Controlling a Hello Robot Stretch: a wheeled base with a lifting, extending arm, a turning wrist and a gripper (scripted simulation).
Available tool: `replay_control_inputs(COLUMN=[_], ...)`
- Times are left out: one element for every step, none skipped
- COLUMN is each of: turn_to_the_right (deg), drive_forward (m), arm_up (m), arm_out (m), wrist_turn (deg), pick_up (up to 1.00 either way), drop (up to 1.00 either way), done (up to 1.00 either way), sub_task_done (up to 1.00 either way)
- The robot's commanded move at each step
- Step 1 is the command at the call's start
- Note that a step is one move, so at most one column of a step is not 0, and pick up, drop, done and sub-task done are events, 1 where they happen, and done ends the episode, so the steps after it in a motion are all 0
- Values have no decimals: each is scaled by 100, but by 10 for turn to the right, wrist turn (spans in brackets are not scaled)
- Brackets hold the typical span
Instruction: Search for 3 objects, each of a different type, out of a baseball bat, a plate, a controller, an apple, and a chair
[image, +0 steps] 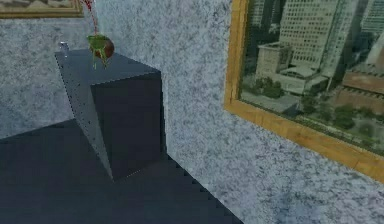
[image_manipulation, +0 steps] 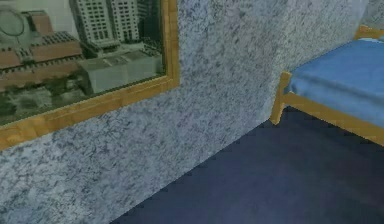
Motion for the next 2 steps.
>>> replay_control_inputs(turn_to_the_right=[-450, -390], drive_forward=[0, 0], arm_up=[0, 0], arm_out=[0, 0], wrist_turn=[0, 0], pick_up=[0, 0], drop=[0, 0], done=[0, 0], sub_task_done=[0, 0])
